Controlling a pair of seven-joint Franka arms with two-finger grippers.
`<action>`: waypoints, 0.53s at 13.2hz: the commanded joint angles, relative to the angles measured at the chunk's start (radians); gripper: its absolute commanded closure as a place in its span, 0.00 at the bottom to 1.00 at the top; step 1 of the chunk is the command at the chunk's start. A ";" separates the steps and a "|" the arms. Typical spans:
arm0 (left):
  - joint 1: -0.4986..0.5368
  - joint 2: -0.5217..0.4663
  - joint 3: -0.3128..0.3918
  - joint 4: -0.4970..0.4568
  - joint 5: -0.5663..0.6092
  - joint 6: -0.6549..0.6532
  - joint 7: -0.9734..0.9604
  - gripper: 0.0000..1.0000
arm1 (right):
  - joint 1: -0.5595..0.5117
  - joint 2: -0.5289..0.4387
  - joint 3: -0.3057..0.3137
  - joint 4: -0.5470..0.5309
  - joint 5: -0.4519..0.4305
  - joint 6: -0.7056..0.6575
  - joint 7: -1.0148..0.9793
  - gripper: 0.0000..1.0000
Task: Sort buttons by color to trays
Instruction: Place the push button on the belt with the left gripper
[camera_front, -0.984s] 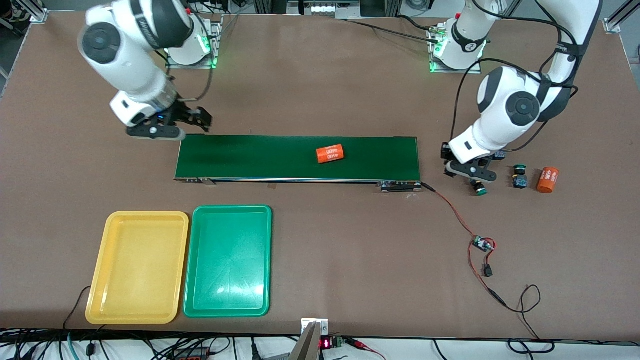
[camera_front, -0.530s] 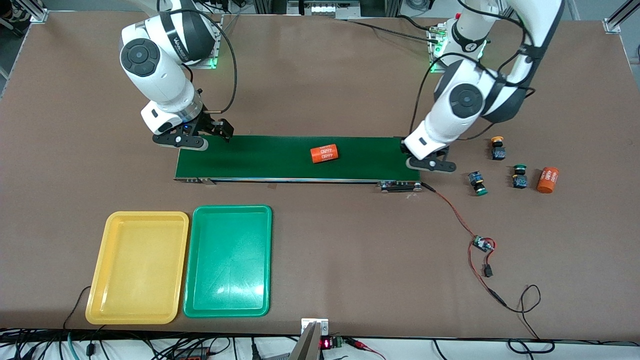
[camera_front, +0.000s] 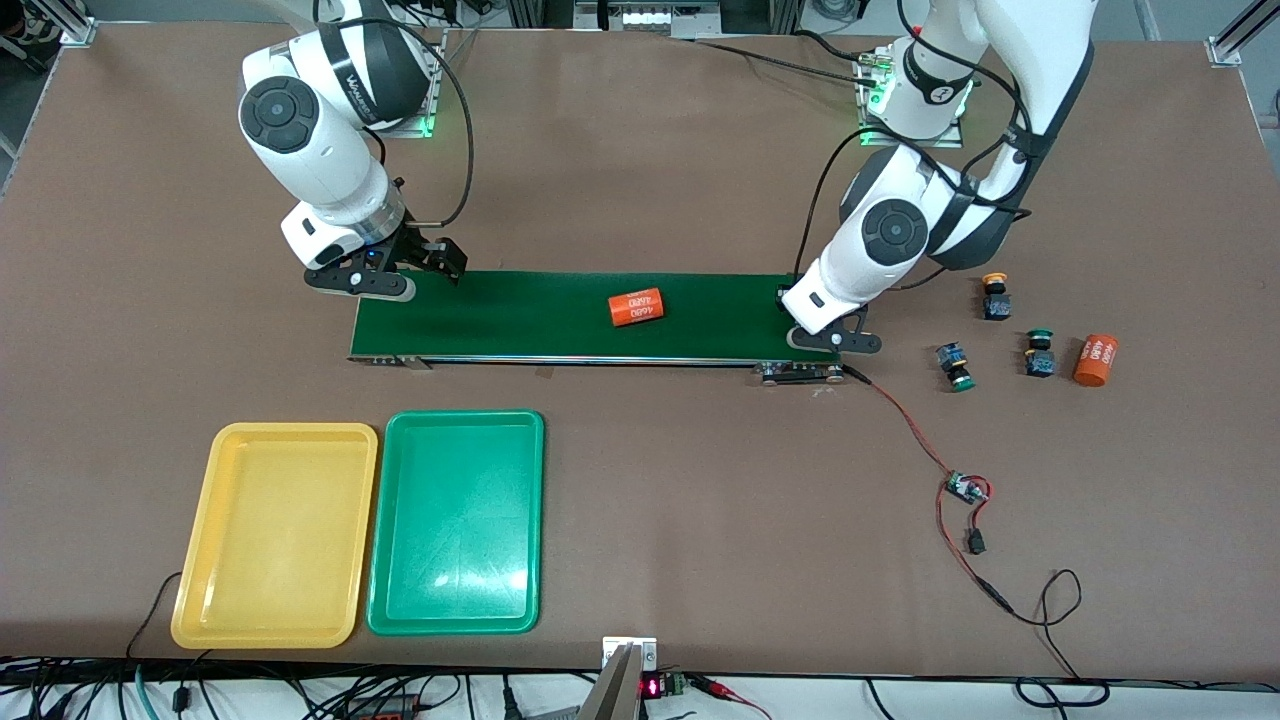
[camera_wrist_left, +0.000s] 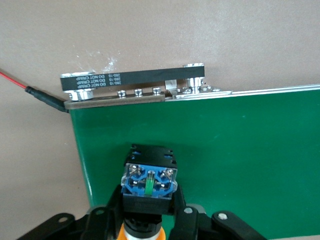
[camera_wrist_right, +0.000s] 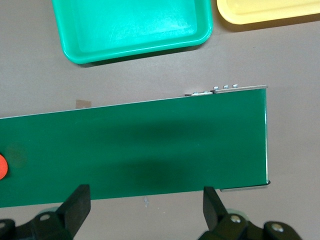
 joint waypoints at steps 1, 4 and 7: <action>-0.006 -0.014 0.005 0.023 -0.028 -0.007 0.012 0.00 | 0.006 -0.009 -0.010 0.010 0.010 -0.026 -0.006 0.00; 0.037 -0.109 0.008 0.022 -0.034 -0.057 0.013 0.00 | 0.003 -0.012 -0.012 0.010 0.010 -0.033 -0.004 0.00; 0.172 -0.159 0.008 0.019 -0.031 -0.224 0.084 0.00 | 0.001 -0.013 -0.018 0.012 0.008 -0.055 -0.007 0.00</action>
